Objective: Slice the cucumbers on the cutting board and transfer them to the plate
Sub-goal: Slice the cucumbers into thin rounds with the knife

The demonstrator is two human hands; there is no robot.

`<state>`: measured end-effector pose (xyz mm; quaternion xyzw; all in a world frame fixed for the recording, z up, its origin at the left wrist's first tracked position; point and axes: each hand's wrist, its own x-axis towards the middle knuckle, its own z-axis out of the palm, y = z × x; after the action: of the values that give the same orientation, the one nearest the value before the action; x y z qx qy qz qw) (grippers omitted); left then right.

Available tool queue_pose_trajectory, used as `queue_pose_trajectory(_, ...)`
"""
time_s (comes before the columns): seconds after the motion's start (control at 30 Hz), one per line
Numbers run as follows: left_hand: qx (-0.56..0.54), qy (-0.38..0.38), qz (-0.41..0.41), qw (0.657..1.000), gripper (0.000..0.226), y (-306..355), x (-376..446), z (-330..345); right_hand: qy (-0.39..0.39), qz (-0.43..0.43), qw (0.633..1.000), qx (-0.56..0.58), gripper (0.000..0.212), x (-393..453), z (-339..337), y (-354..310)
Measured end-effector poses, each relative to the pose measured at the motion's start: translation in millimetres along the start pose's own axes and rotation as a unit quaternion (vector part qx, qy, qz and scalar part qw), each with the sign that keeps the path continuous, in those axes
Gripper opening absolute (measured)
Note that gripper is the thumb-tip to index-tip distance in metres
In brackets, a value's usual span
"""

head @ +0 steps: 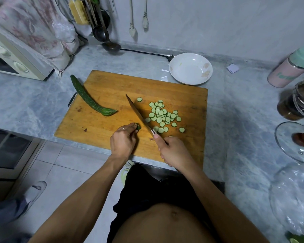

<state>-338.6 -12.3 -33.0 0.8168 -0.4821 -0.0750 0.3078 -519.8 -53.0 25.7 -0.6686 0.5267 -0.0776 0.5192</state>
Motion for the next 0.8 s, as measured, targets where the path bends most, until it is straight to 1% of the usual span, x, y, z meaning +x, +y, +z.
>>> queue_pose_trajectory(0.17,0.01,-0.024,-0.006,1.0,0.021,1.9,0.6,-4.3,-0.005,-0.036,0.999,-0.03,0.067,-13.2,3.3,-8.5)
queue_pose_trajectory(0.3,0.037,-0.047,-0.019,0.998,0.029,5.4,3.6,-7.7,-0.003,-0.032,0.999,-0.024,0.069,-18.4,1.3,-10.7)
queue_pose_trajectory(0.43,0.069,-0.065,-0.001,0.995,0.032,5.4,4.3,-9.5,-0.008,-0.036,0.999,-0.03,0.069,-25.8,1.8,-8.2)
queue_pose_trajectory(0.57,0.092,-0.093,0.017,0.991,0.038,3.3,7.4,-10.8,-0.008,-0.035,0.999,-0.031,0.07,-25.6,3.2,-8.0)
queue_pose_trajectory(0.7,0.083,-0.093,0.016,0.992,0.039,1.5,8.5,-9.4,-0.029,-0.013,0.999,-0.008,0.069,-22.4,3.4,-11.3)
queue_pose_trajectory(0.8,0.074,-0.089,0.013,0.993,0.043,-0.9,9.2,-7.4,-0.04,0.004,0.999,0.009,0.064,-17.3,5.1,-14.2)
